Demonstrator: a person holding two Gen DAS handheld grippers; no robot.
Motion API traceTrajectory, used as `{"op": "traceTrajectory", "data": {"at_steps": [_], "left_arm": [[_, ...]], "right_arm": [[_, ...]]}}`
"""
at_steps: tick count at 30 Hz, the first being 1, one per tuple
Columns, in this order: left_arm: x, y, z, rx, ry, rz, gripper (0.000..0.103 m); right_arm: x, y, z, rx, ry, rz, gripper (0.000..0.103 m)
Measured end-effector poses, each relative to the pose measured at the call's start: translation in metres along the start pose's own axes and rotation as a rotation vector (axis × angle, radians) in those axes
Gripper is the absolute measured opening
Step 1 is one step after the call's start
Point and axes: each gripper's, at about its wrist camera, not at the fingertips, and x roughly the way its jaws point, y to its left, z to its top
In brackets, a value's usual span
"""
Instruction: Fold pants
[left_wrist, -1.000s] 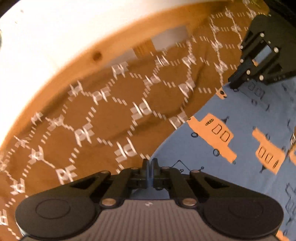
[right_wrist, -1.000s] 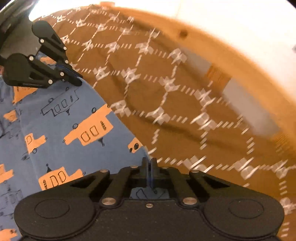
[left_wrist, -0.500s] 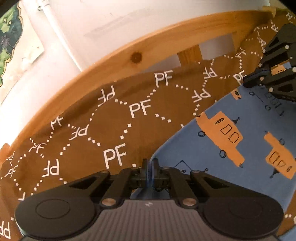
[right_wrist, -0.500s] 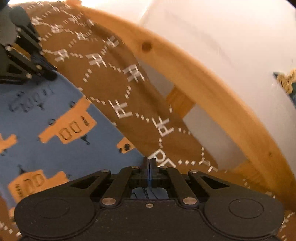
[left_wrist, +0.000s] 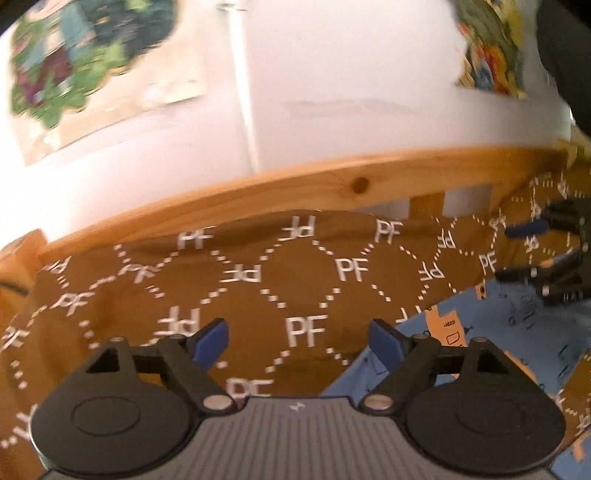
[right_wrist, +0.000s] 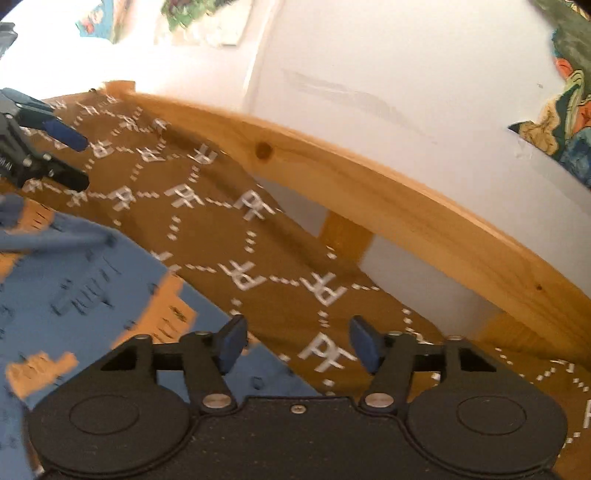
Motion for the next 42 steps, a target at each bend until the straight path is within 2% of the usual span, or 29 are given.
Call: {"op": "traceTrajectory", "data": {"at_steps": [2, 5, 7, 8, 10, 11, 12, 13, 14, 15, 16, 17, 18, 19, 20, 21, 25, 33, 37, 42], "left_arm": [[-0.003, 0.010, -0.002, -0.006, 0.041, -0.008, 0.087], [-0.002, 0.017, -0.013, 0.049, 0.111, -0.043, 0.086], [0.002, 0.019, -0.020, 0.087, 0.160, -0.047, 0.083], [0.002, 0.019, -0.025, 0.101, 0.180, -0.049, 0.077], [0.007, 0.019, -0.030, 0.128, 0.224, -0.047, 0.062], [0.009, 0.018, -0.033, 0.148, 0.246, -0.048, 0.050], [0.012, 0.017, -0.036, 0.166, 0.265, -0.060, 0.028], [0.016, 0.015, -0.037, 0.175, 0.293, -0.079, 0.016], [0.017, 0.016, -0.042, 0.173, 0.312, -0.081, 0.007], [0.018, 0.015, -0.043, 0.171, 0.317, -0.068, 0.002], [0.019, 0.013, -0.043, 0.169, 0.316, -0.052, 0.002], [0.018, 0.011, -0.043, 0.168, 0.310, -0.043, 0.001], [0.017, 0.009, -0.043, 0.170, 0.303, -0.031, 0.001], [0.014, 0.007, -0.043, 0.176, 0.291, -0.012, 0.000], [0.010, 0.006, -0.043, 0.185, 0.269, 0.014, 0.000], [0.007, 0.005, -0.042, 0.190, 0.250, 0.038, 0.000], [-0.008, 0.004, -0.036, 0.195, 0.178, 0.111, 0.000], [-0.063, -0.013, -0.036, 0.337, 0.031, 0.141, 0.000], [-0.097, -0.031, -0.049, 0.418, -0.060, 0.135, 0.000], [-0.144, -0.053, -0.081, 0.536, -0.148, 0.131, 0.000]], "right_arm": [[0.004, 0.007, 0.003, -0.019, 0.006, 0.023, 0.067], [0.013, 0.017, 0.007, -0.047, 0.025, 0.041, 0.067], [0.019, 0.022, 0.009, -0.056, 0.038, 0.059, 0.067], [0.022, 0.024, 0.009, -0.060, 0.043, 0.067, 0.067], [0.029, 0.029, 0.010, -0.069, 0.062, 0.082, 0.067], [0.030, 0.030, 0.008, -0.072, 0.072, 0.088, 0.066], [0.035, 0.031, 0.008, -0.073, 0.080, 0.093, 0.066], [0.039, 0.032, 0.009, -0.070, 0.090, 0.097, 0.066], [0.045, 0.033, 0.009, -0.063, 0.101, 0.104, 0.066], [0.051, 0.034, 0.011, -0.056, 0.115, 0.104, 0.064], [0.055, 0.035, 0.012, -0.053, 0.126, 0.103, 0.062], [0.060, 0.037, 0.013, -0.055, 0.137, 0.101, 0.054], [0.063, 0.039, 0.015, -0.057, 0.144, 0.103, 0.034], [0.064, 0.041, 0.015, -0.061, 0.147, 0.117, 0.022], [0.063, 0.045, 0.017, -0.071, 0.144, 0.122, 0.005], [0.060, 0.049, 0.017, -0.089, 0.135, 0.113, 0.000], [0.039, 0.059, 0.017, -0.126, 0.079, 0.078, 0.000], [-0.048, 0.066, 0.010, -0.100, -0.079, 0.064, 0.000], [-0.098, 0.079, -0.004, -0.106, -0.130, 0.080, 0.000], [-0.153, 0.102, -0.032, -0.109, -0.161, 0.109, 0.000]]}}
